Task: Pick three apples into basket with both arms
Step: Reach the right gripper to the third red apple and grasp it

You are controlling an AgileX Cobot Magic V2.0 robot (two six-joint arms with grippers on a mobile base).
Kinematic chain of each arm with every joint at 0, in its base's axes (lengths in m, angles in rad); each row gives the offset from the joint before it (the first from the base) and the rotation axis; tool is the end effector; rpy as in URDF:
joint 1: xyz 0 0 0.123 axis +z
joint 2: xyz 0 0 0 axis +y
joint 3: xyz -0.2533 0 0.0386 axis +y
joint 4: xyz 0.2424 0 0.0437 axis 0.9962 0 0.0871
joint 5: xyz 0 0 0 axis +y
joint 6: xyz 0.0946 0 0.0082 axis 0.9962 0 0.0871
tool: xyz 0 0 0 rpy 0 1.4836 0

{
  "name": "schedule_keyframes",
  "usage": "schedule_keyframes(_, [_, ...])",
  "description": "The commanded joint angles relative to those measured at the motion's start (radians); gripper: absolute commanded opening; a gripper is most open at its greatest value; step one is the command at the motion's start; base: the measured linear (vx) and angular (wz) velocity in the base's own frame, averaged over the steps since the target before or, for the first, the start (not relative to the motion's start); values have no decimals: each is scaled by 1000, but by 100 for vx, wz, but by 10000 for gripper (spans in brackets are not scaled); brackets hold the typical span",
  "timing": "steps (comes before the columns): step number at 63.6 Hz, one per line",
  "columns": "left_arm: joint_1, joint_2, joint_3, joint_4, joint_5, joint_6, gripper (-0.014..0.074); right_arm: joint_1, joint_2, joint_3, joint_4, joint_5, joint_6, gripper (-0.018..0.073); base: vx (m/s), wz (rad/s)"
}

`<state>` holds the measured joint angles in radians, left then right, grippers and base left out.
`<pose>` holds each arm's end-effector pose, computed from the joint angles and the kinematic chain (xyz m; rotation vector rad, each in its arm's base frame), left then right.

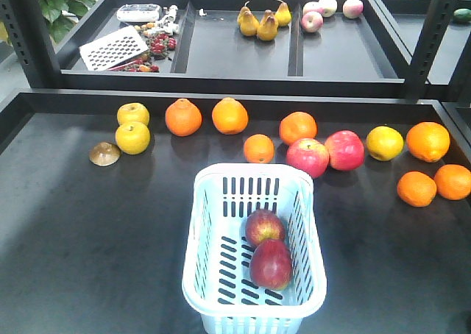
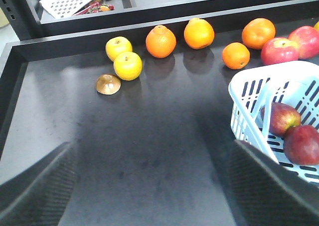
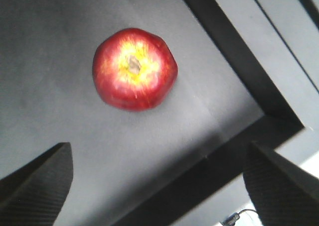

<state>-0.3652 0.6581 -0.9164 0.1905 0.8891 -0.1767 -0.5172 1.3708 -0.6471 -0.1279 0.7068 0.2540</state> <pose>0.1238 -0.0324 0.3647 0.2360 2.0872 -0.0982 0.1871 -0.1155 0.1590 0.9795 2.7543 -0.1803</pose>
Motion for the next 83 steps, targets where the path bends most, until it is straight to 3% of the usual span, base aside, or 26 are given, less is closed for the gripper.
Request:
schedule_keyframes(1, [2, 2, -24, 7, -56, -7, 590, -6, 37, -19, -3, -74, 0, 650, 0, 0])
schedule_keyframes(21, [2, 2, -24, 7, -56, -7, 590, -6, 228, -19, 50, -215, 0, 642, 0, 0])
schedule_keyframes(48, [2, 2, -24, 7, -56, -7, 590, -6, 362, -20, 51, -376, 0, 619, 0, 0])
schedule_keyframes(56, [2, 2, -24, 7, -56, -7, 590, -6, 368, -20, 54, -380, 2, 542, 0, 0])
schedule_keyframes(70, [2, 2, -24, 7, -56, -7, 590, 8, 365, -20, 108, -370, -1, 319, 0, 0])
schedule_keyframes(83, [2, 2, -24, 7, -56, -7, 590, 112, 314, -19, 98, -367, -1, 292, 0, 0])
